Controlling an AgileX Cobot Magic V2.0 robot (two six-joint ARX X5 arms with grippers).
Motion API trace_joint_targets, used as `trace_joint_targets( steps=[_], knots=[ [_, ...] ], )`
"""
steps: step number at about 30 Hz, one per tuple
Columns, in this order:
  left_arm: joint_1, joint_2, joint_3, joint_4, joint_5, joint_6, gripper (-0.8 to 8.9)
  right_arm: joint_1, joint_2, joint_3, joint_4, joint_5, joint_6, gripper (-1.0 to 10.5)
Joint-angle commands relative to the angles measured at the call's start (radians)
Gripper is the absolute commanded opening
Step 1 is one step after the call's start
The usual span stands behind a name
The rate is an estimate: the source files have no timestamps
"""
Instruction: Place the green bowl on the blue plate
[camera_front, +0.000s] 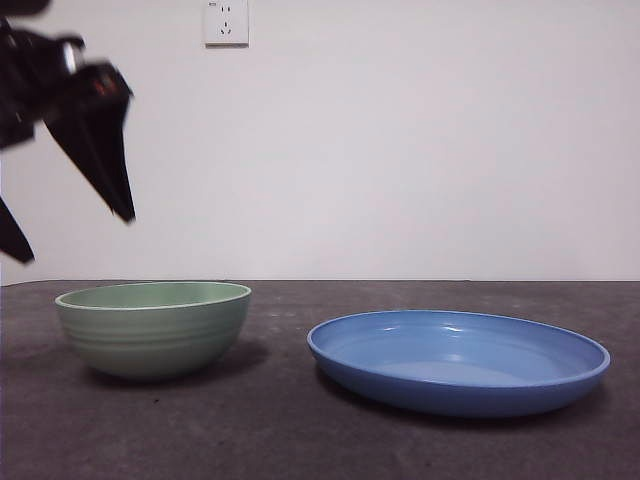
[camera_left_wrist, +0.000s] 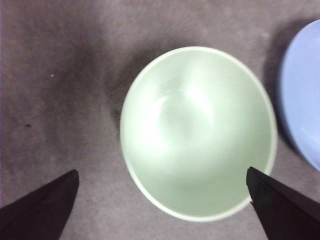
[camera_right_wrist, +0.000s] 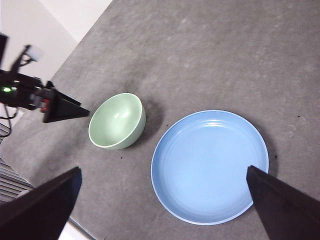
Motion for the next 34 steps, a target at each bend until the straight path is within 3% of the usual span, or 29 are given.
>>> trace_joint_targets(
  steps=[1,9,14,17,19,22,26,34],
  knots=[
    [-0.003,0.070,0.023,0.021,-0.004,-0.002,6.21,0.004,0.004,0.017,0.007,-0.002,0.011,5.8],
    [-0.003,0.175,0.023,0.085,-0.004,-0.002,6.16,0.004,0.004,0.017,-0.014,-0.002,0.010,5.8],
    [-0.003,0.206,0.023,0.087,-0.004,-0.002,5.21,0.004,0.004,0.017,-0.023,-0.002,0.011,5.8],
    [-0.003,0.223,0.023,0.085,-0.004,-0.002,5.15,0.004,0.004,0.017,-0.024,-0.002,0.011,5.8],
    [-0.003,0.226,0.023,0.083,-0.004,-0.002,4.55,0.004,0.004,0.017,-0.027,-0.002,0.011,5.8],
    [-0.003,0.226,0.023,0.082,-0.004,-0.002,2.61,0.004,0.004,0.017,-0.031,-0.002,0.010,5.8],
    [-0.003,0.226,0.023,0.081,-0.004,-0.002,0.98,0.004,0.004,0.017,-0.034,-0.002,0.010,5.8],
    [-0.003,0.225,0.038,0.072,-0.005,-0.002,0.15,0.004,0.004,0.017,-0.037,-0.002,0.010,5.8]
  ],
)
